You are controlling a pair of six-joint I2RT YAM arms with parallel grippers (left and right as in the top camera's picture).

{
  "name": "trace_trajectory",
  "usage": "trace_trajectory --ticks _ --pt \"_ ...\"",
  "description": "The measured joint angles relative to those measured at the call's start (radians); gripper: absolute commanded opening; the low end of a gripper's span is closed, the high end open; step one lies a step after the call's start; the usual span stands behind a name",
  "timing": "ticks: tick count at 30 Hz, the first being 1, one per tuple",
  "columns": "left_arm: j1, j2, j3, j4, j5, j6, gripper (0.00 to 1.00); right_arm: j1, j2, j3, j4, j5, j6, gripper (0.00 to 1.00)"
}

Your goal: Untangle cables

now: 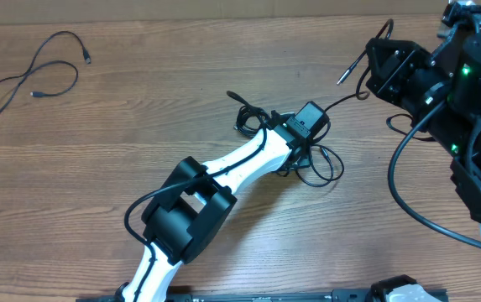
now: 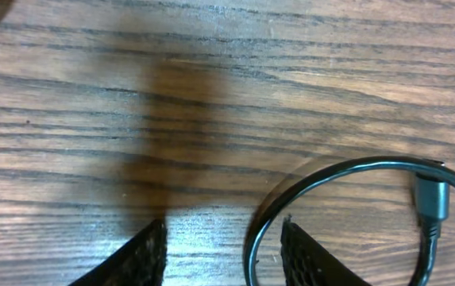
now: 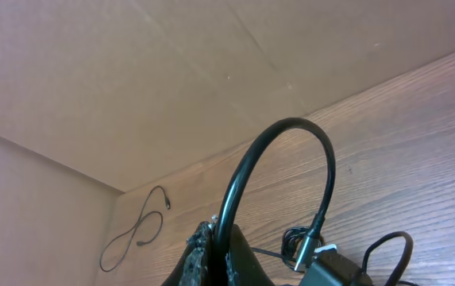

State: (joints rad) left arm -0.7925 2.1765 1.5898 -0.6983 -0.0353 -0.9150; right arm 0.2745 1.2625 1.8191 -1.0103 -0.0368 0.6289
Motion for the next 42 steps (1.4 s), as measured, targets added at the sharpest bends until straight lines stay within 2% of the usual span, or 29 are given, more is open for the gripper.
trace_trajectory --ticks 4,6,7,9,11,12,14,15,18,25,30,34,38,40,42 --pt "-0.001 0.007 0.0 0.01 -0.003 -0.003 0.38 0.0 0.0 0.0 -0.001 0.0 0.0 0.04" --pt "-0.002 0.008 0.0 0.01 -0.003 -0.002 0.26 0.0 0.0 0.0 -0.001 0.0 0.0 0.04" --pt "-0.002 0.008 0.0 0.01 -0.003 -0.003 0.24 0.0 0.0 0.0 -0.002 0.0 0.0 0.04" --pt "-0.003 0.011 0.0 0.009 -0.003 -0.003 0.27 0.0 0.0 0.0 -0.007 0.0 0.0 0.04" --pt "-0.005 0.012 0.0 0.01 -0.003 -0.002 0.44 0.0 0.0 0.0 -0.01 0.0 0.0 0.04" --pt "-0.005 0.012 0.002 0.011 -0.002 -0.003 0.42 0.0 0.0 0.0 -0.012 0.0 0.0 0.04" --pt "-0.006 0.012 0.007 0.009 -0.003 -0.002 0.3 0.0 0.0 0.0 -0.015 0.0 0.0 0.04" --pt "-0.006 0.013 0.007 0.008 -0.004 0.0 0.2 0.0 0.0 0.0 -0.019 -0.001 0.0 0.04" --pt "-0.006 0.016 0.012 -0.013 -0.002 0.006 0.04 0.0 0.0 0.0 -0.028 0.0 0.0 0.04" --pt "-0.006 0.016 0.023 -0.047 0.0 0.006 0.04 0.0 0.0 0.0 -0.034 0.0 0.0 0.04" --pt "-0.006 0.037 0.107 -0.302 -0.04 0.008 0.04 0.0 0.0 0.0 -0.06 0.013 -0.001 0.04" --pt "0.001 0.048 0.243 -0.546 -0.153 0.009 0.04 0.0 0.0 0.0 -0.075 0.048 -0.001 0.04" --pt "0.039 0.047 0.329 -0.69 -0.218 0.028 0.04 0.0 0.0 0.0 -0.084 0.068 -0.002 0.07" --pt "0.064 0.048 0.33 -0.693 -0.183 0.055 0.04 -0.001 0.0 0.0 -0.084 0.07 -0.002 0.07" --pt "0.105 0.048 0.33 -0.642 -0.061 0.121 0.05 -0.012 0.0 0.0 -0.082 0.071 -0.001 0.06"
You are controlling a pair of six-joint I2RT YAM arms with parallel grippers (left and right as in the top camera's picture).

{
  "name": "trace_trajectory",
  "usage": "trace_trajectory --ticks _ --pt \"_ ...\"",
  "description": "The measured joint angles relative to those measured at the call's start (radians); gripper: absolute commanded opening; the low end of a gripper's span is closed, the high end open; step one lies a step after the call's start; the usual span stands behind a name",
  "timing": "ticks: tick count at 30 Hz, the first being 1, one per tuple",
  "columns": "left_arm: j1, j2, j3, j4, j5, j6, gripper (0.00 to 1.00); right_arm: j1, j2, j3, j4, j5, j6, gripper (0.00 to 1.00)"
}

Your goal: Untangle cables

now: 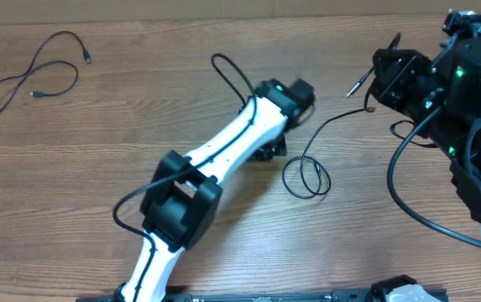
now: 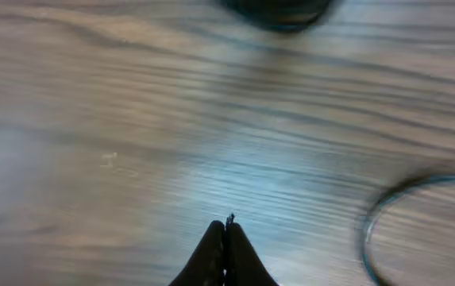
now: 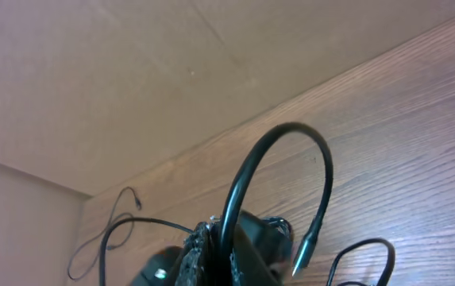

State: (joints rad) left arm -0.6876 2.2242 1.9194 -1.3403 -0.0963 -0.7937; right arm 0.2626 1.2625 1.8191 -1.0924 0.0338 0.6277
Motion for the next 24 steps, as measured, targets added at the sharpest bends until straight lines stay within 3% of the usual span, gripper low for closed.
trace_trajectory --ticks 1,4,5,13,23,24 --pt "0.011 0.0 0.0 0.015 0.034 0.016 0.08 -0.005 0.0 0.0 0.0 0.001 0.0 0.06" --pt "0.033 0.0 0.0 0.077 0.161 0.076 0.47 -0.021 0.003 0.0 0.0 -0.001 0.0 0.06" --pt "0.032 0.0 0.0 0.085 0.184 0.093 0.52 -0.021 0.005 0.0 0.0 -0.002 0.0 0.06" --pt "-0.085 0.032 -0.017 0.127 0.239 0.085 0.45 -0.025 0.034 0.0 0.0 -0.008 0.0 0.07" --pt "-0.091 0.138 -0.021 0.166 0.243 0.014 0.4 -0.026 0.035 0.0 0.008 -0.008 0.0 0.07" --pt "-0.091 0.138 -0.02 0.17 0.244 0.011 0.35 -0.026 0.035 0.0 0.007 -0.008 0.0 0.07"
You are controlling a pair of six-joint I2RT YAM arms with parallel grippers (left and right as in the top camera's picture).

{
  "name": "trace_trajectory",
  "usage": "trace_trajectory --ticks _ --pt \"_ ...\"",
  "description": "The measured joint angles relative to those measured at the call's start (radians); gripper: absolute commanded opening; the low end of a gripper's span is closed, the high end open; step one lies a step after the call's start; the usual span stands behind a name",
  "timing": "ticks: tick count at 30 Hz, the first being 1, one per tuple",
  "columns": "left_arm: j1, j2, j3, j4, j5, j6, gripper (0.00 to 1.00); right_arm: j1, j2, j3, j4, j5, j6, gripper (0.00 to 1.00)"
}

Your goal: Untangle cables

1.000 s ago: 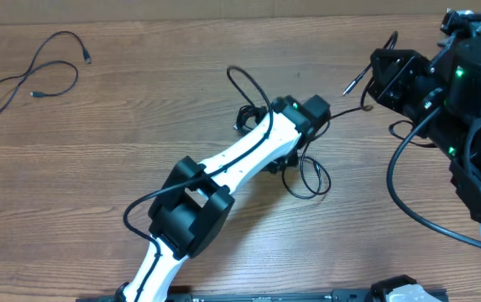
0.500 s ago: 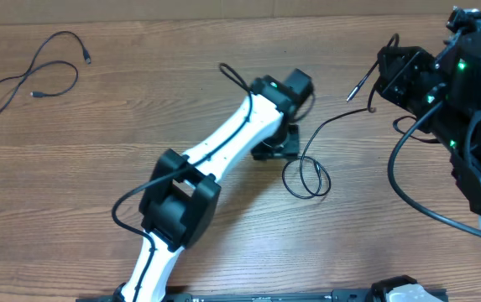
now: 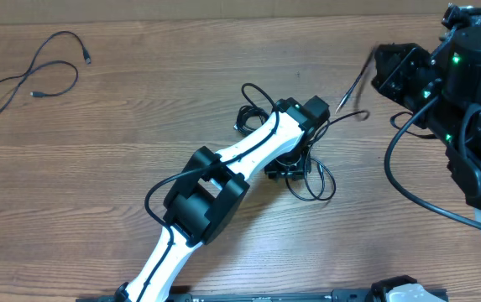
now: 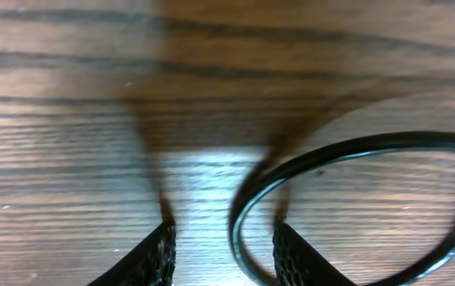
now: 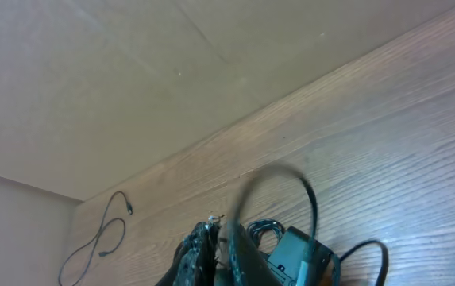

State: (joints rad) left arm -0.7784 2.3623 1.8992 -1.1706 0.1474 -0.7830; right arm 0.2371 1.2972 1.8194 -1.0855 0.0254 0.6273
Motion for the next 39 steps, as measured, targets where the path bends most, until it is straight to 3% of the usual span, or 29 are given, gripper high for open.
trace_trajectory --ticks 2,5,13,24,31,39 --pt "0.0 0.0 0.001 0.008 0.003 -0.006 0.16 0.0 0.0 0.0 0.0 0.0 0.0 0.07" --pt "0.001 0.002 0.002 0.01 0.006 -0.003 0.04 0.0 0.0 0.0 -0.001 0.0 0.0 0.07" --pt "0.013 0.006 0.008 -0.002 0.026 -0.004 0.04 0.0 0.0 0.0 -0.01 0.001 0.0 0.09" --pt "0.073 -0.031 0.015 -0.135 -0.021 0.005 0.04 -0.017 0.079 0.0 -0.146 0.087 -0.006 0.53" --pt "0.153 -0.325 0.021 -0.195 -0.058 0.059 0.04 -0.161 0.197 0.0 -0.213 0.03 -0.004 0.62" --pt "0.212 -0.557 0.025 -0.191 -0.07 0.113 0.04 -0.222 0.294 -0.051 -0.24 -0.13 -0.149 0.87"
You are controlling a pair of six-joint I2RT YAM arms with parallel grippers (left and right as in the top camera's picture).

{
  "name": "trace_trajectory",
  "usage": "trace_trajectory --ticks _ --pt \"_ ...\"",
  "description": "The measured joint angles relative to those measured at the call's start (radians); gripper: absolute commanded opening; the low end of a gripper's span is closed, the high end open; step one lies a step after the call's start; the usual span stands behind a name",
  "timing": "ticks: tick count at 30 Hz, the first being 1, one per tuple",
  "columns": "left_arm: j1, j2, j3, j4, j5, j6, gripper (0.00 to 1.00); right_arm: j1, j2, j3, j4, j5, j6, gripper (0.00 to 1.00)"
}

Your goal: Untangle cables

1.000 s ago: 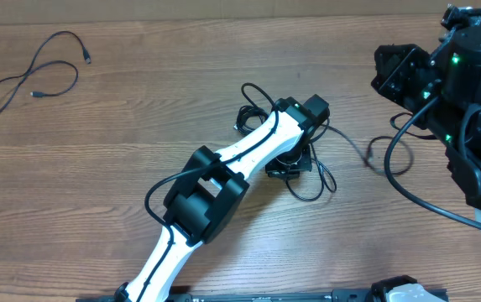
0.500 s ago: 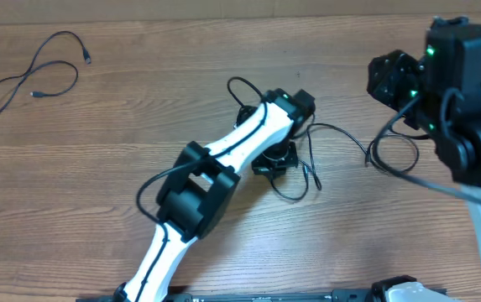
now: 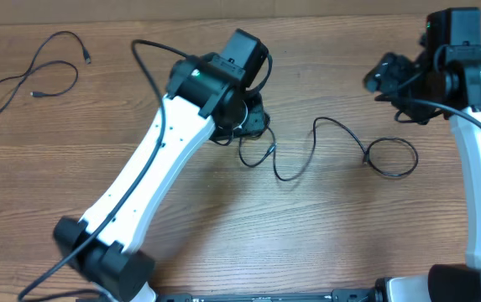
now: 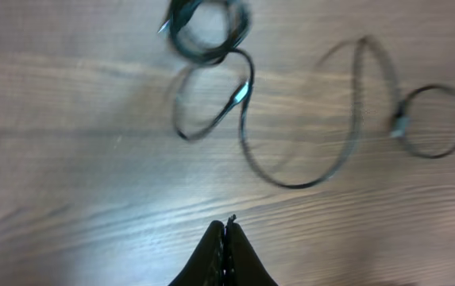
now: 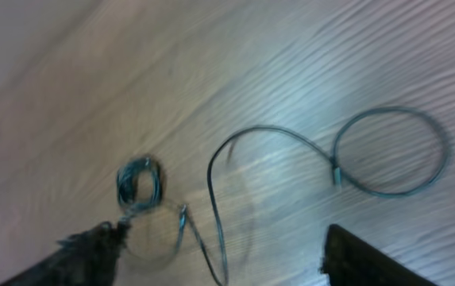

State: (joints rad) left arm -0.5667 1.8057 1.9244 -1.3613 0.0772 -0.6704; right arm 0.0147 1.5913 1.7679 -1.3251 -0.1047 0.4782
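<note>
A thin black cable (image 3: 324, 121) lies spread on the wooden table. One end is a small tangle (image 3: 253, 124) under my left arm, and the other is a flat loop (image 5: 336, 175) on the right. A wavy strand (image 4: 291, 185) joins the two. My left gripper (image 4: 227, 226) is high above the table, shut, with nothing visible between its fingers. Over the right side my right gripper (image 5: 225, 232) is also raised. It is wide open and holds nothing.
A second black cable (image 3: 32, 74) lies by itself at the far left of the table (image 3: 349, 243). A cardboard wall runs along the back edge. The right arm's own hose hangs by the right edge.
My right gripper was shut on the cable end, held up; now it is open and the cable lies stretched out flat. My left gripper, then open down at the tangle, is raised and shut.
First my left gripper was open low at the tangle while my right held one cable end in the air. Then the left was shut and farther back, then open at the tangle again. Now the cable is spread across the table and both grippers are clear of it.
</note>
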Motion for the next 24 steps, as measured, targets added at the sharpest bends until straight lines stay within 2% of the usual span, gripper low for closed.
trace_trajectory --ticks 7,9,12,18,19,22,24 --pt "-0.001 -0.192 0.001 0.093 0.0 0.02 0.06 0.0 0.065 -0.077 0.005 -0.112 -0.069 0.92" --pt "-0.001 -0.241 0.003 0.092 -0.008 0.025 0.17 0.0 0.076 -0.1 0.023 -0.146 -0.075 0.93" --pt "-0.001 -0.255 0.01 0.067 -0.027 0.024 0.39 0.007 0.082 -0.129 0.038 -0.194 -0.092 0.98" --pt "-0.001 -0.186 0.01 -0.002 -0.099 0.026 0.79 0.101 0.114 -0.254 0.085 -0.237 -0.16 0.98" --pt "-0.001 -0.178 0.01 -0.002 -0.103 0.029 1.0 0.117 0.118 -0.285 0.11 -0.241 -0.164 0.94" --pt "-0.001 -0.148 0.01 -0.003 -0.116 0.024 1.0 0.157 0.123 -0.409 0.23 -0.249 -0.171 0.73" --pt "0.003 -0.145 0.01 -0.005 -0.119 0.006 1.0 0.171 0.127 -0.492 0.33 -0.253 -0.156 0.68"
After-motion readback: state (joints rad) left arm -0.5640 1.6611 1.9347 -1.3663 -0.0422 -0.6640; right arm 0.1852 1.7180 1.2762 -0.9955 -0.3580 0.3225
